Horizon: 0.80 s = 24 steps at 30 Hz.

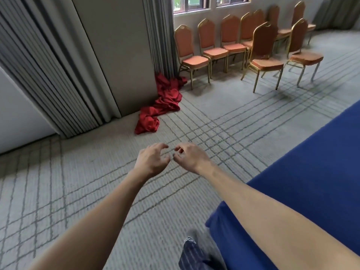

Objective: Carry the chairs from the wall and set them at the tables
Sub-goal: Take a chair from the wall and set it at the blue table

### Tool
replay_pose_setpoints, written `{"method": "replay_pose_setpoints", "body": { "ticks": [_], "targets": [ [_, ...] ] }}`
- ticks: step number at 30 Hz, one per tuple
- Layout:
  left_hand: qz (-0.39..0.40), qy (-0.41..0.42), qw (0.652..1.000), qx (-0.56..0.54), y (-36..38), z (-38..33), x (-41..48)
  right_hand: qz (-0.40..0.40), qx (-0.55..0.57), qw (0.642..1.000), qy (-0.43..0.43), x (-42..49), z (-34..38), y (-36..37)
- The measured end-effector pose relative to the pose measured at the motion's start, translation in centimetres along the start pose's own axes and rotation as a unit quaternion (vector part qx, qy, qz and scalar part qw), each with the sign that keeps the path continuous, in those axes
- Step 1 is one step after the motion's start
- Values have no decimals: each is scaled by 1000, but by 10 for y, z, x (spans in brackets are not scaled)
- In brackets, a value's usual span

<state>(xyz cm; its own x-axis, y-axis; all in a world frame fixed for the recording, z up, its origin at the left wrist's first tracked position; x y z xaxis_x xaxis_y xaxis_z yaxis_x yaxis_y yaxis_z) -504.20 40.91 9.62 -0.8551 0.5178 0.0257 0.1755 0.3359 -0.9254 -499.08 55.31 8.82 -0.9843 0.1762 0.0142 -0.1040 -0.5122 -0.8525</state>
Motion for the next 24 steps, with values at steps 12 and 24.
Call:
{"method": "replay_pose_setpoints", "body": {
  "ticks": [12,24],
  "targets": [
    [24,11,999,-22,-35,47,327,-2,5,1000,17,323,-61,-41],
    [44,171,981,-84,-13,-8,713,-127,-21,979,158,597,-188,-150]
  ]
}}
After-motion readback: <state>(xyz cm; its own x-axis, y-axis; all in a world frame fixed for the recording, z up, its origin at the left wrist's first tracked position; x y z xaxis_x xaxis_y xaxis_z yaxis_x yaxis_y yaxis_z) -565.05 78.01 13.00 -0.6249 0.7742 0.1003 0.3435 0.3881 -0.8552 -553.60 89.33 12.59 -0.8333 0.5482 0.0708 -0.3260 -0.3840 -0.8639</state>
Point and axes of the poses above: each hand's wrist, its own x-axis towards the middle knuckle, its own y-axis out of the palm, z = x × y, the point moved 6 cm from there along x, towards the middle knuckle, and after that the axes turned 3 degrees about -z, right-handed, at the moved point
